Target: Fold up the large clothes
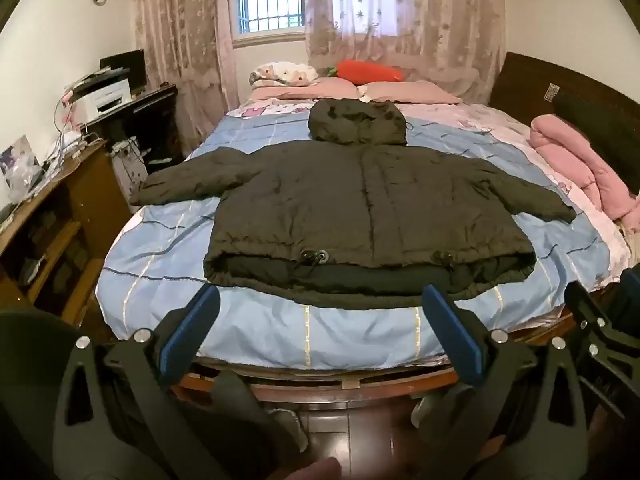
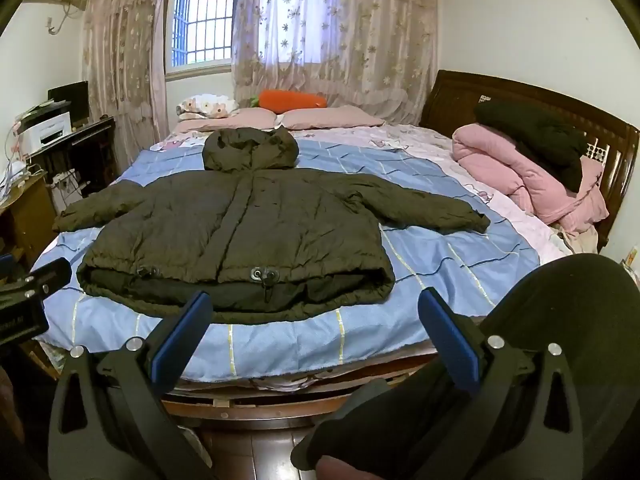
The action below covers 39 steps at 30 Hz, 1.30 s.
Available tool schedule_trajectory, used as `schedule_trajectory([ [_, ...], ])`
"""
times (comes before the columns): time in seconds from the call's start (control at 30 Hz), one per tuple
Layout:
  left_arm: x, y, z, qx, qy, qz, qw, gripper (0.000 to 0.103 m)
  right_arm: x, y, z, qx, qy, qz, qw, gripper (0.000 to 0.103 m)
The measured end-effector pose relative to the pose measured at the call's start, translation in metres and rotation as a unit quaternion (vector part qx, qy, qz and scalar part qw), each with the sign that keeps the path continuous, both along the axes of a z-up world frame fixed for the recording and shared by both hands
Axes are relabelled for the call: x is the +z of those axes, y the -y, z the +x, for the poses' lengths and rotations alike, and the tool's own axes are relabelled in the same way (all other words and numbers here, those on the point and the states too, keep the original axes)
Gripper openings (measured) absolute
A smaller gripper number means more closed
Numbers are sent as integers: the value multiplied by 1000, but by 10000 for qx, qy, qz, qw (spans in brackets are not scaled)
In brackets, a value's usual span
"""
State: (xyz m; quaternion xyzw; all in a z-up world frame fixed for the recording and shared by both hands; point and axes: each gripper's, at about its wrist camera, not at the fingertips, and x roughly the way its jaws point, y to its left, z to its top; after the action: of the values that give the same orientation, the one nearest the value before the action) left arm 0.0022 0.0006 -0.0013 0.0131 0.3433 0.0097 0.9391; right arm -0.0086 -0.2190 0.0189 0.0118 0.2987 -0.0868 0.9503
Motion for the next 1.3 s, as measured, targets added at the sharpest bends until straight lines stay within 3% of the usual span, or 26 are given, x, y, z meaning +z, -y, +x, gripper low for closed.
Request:
schedule_trajectory([
  [0.13, 7, -4, -2, 320, 12, 35, 9995, 101, 0, 1, 0, 5, 3, 9, 10000, 102],
  [0.23, 8, 4, -5, 155, 109, -16, 9998, 101, 1, 0, 0, -4, 6, -18, 10000, 102],
  [0.6, 4, -9, -16, 260, 429, -165, 9986, 101, 2, 1, 0, 2, 14, 42, 10000, 102],
  [1.3, 3, -5, -16, 212, 380, -40, 9990, 101, 1, -1, -1, 0, 11, 33, 10000, 102],
])
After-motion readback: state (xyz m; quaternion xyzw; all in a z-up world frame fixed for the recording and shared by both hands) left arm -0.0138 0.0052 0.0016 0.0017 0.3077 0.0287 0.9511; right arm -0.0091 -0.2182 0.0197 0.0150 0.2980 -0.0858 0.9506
